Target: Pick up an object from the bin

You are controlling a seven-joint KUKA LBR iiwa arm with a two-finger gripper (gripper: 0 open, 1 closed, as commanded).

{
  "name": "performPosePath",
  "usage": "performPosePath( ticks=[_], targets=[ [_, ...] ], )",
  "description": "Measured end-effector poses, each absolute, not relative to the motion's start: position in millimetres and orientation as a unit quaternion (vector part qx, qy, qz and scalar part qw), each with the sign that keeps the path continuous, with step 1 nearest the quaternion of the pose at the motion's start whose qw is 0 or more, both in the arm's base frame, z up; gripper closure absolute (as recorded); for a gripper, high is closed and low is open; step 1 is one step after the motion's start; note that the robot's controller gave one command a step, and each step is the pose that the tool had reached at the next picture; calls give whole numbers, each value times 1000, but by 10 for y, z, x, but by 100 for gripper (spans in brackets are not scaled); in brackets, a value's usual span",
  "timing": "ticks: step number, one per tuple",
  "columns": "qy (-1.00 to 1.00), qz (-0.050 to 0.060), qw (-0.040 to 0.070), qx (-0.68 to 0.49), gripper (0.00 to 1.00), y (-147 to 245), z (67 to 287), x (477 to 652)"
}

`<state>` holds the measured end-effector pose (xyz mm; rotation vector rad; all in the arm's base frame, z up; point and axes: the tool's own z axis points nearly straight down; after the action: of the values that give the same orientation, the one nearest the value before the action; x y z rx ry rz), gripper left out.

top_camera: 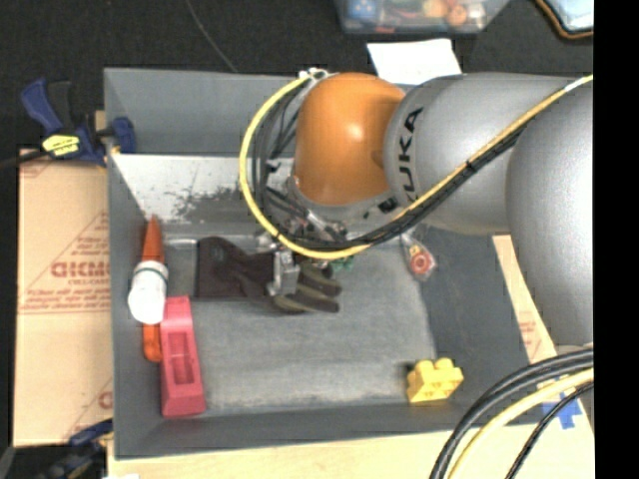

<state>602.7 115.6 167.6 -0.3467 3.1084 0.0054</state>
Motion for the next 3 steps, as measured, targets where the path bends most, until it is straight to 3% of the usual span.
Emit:
performPosePath(
  ticks=[1, 2, 3],
  targets=[
    [995, 1, 2, -100, 100, 1294, 1854, 6021],
    [991, 0, 0, -135, 100, 1512, 1890, 5596],
    [1000, 3, 9, -29, 100, 1161, 1440, 6038]
  ],
)
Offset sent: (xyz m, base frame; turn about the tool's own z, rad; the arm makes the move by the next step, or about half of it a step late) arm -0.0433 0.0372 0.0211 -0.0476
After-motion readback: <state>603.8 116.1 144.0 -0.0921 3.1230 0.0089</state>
